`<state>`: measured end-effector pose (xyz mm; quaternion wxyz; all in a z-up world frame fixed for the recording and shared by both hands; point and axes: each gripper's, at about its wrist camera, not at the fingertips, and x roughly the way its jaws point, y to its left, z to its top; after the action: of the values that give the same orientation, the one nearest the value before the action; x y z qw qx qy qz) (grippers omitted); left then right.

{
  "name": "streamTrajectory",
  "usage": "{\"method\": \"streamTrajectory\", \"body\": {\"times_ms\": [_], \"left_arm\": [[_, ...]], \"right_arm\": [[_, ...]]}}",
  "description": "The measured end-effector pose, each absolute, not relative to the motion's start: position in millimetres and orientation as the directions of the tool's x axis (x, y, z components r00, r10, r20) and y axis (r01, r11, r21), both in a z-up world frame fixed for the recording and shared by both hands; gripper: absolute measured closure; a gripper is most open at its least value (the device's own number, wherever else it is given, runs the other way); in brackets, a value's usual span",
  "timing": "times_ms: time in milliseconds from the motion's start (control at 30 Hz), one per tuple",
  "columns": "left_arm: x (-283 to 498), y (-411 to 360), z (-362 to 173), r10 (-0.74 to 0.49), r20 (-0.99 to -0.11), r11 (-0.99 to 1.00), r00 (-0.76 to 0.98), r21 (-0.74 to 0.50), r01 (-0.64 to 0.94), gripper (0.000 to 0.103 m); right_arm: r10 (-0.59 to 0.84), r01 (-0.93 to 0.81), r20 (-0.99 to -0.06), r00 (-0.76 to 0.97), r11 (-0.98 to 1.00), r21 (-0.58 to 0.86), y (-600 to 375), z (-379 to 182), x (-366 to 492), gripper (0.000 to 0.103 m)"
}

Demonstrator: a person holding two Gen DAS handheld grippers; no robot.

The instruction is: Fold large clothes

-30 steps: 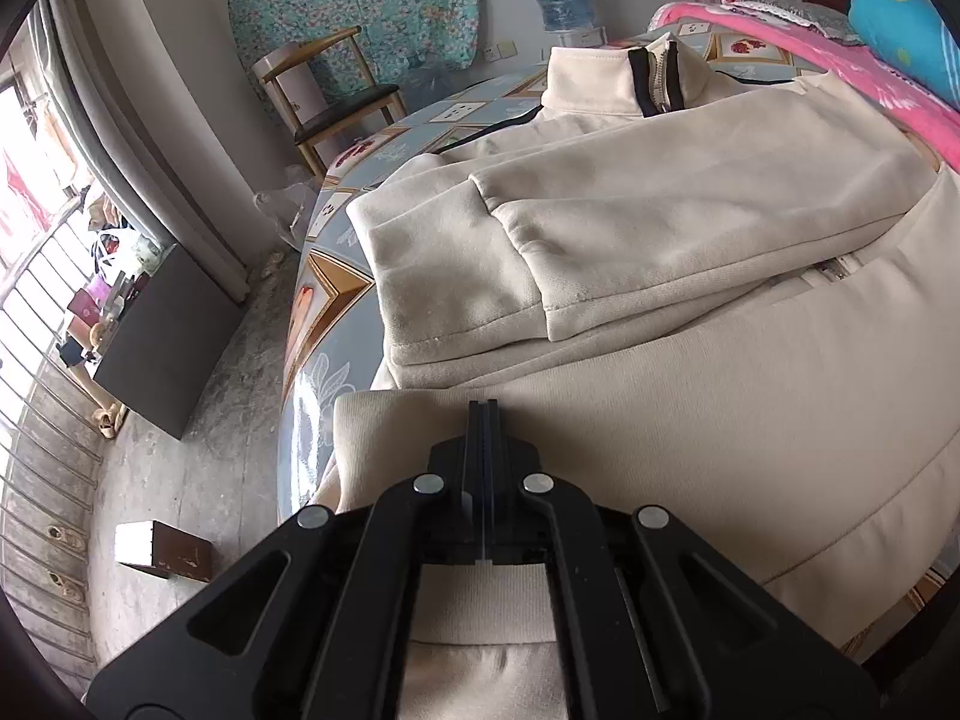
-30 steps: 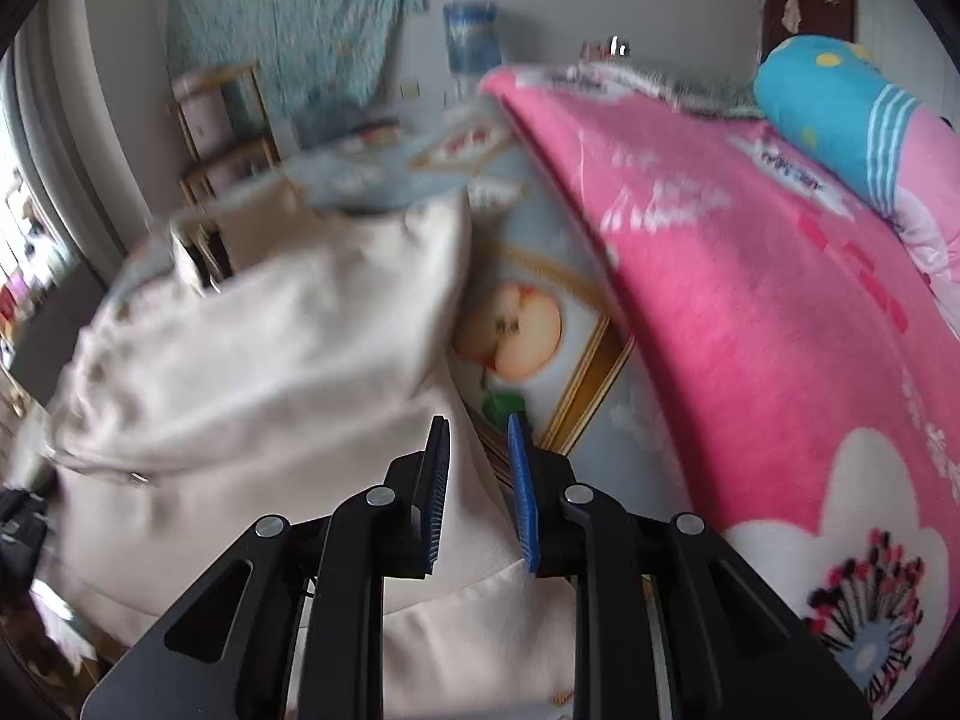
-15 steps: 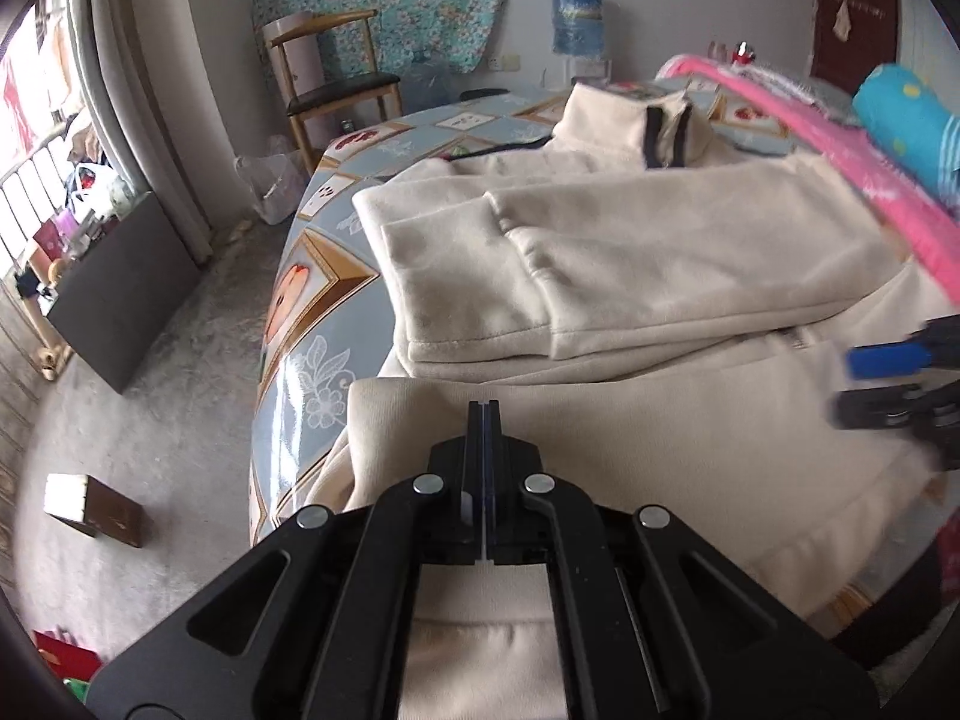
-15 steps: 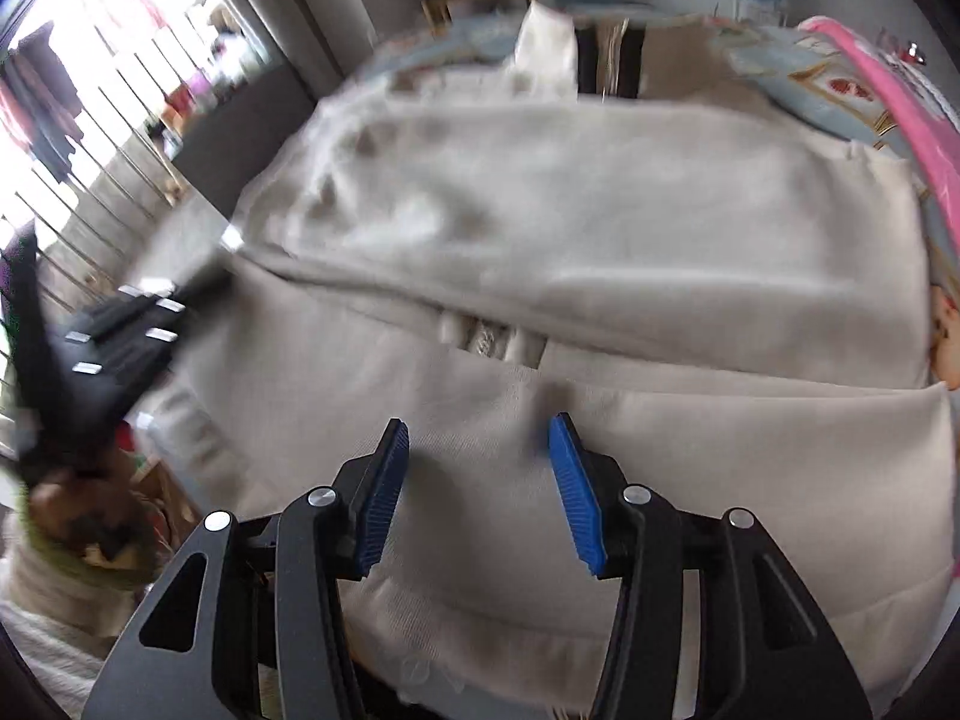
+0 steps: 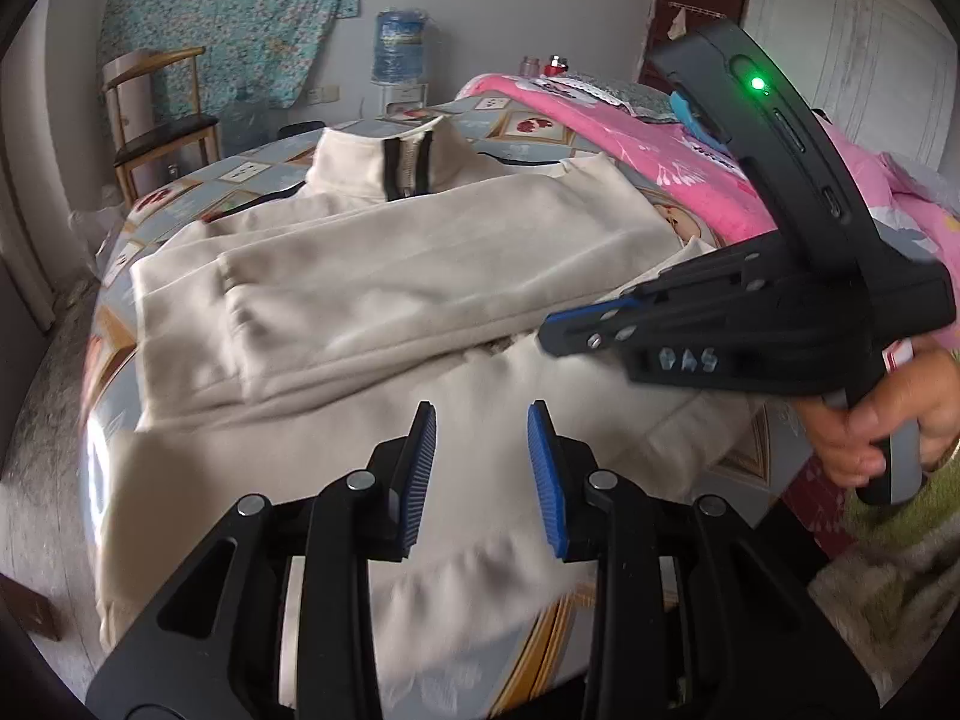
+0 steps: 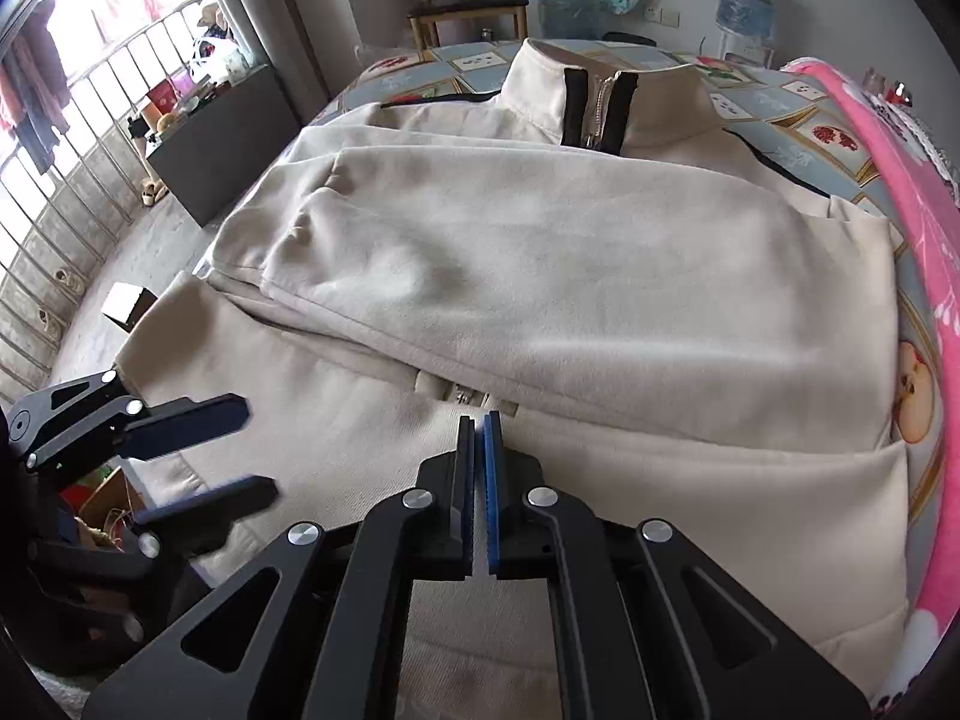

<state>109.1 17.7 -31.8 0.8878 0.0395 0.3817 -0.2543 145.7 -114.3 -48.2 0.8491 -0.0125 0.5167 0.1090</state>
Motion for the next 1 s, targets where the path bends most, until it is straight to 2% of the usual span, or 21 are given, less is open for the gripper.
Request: {"method": "streamTrajectory", "body": {"times_ms": [100,133,167,367,433,500,533,700,833,933,1000], "left_arm": [[123,5,-44,-0.446,-0.717,0.845,0.537,-0.140,0.516,0.075],[126,1,-48,-0.445,-0.729,0.840,0.521,-0.136,0.526,0.082],[129,-3,-55,-0.436,-0.747,0.835,0.503,-0.127,0.535,0.085],[134,-3,-60,-0.428,-0.746,0.841,0.510,-0.122,0.527,0.086],[133,-2,-61,-0.429,-0.745,0.843,0.511,-0.126,0.523,0.086],[135,-1,-61,-0.429,-0.745,0.843,0.511,-0.126,0.523,0.086],[135,-1,-61,-0.429,-0.745,0.843,0.511,-0.127,0.523,0.086],[135,-1,-60,-0.437,-0.745,0.842,0.505,-0.142,0.521,0.086],[126,6,-39,-0.441,-0.725,0.845,0.529,-0.137,0.517,0.086],[104,11,-17,-0.506,-0.694,0.805,0.512,-0.167,0.569,0.086],[90,9,-18,-0.512,-0.716,0.790,0.475,-0.176,0.587,0.086]], "right_arm": [[0.163,-0.180,-0.877,0.451,0.980,0.089,-118,-55,153,0.103],[0.166,-0.175,-0.876,0.452,0.980,0.095,-119,-55,155,0.103],[0.167,-0.164,-0.874,0.457,0.981,0.101,-121,-55,156,0.103],[0.265,-0.103,-0.838,0.478,0.964,0.247,-160,-37,140,0.102],[0.263,-0.092,-0.834,0.484,0.964,0.251,-174,-26,123,0.094],[0.236,-0.083,-0.840,0.489,0.971,0.225,-183,-20,103,0.069],[0.220,-0.082,-0.844,0.489,0.975,0.207,-187,-19,94,0.064],[0.071,-0.007,-0.897,0.436,0.997,0.076,-205,-53,66,0.063],[0.098,0.019,-0.879,0.467,0.993,0.120,-212,-43,62,0.063],[0.128,-0.072,-0.846,0.518,0.992,0.106,-199,-24,53,0.063],[0.176,-0.160,-0.824,0.538,0.981,0.105,-182,-17,45,0.063]]}}
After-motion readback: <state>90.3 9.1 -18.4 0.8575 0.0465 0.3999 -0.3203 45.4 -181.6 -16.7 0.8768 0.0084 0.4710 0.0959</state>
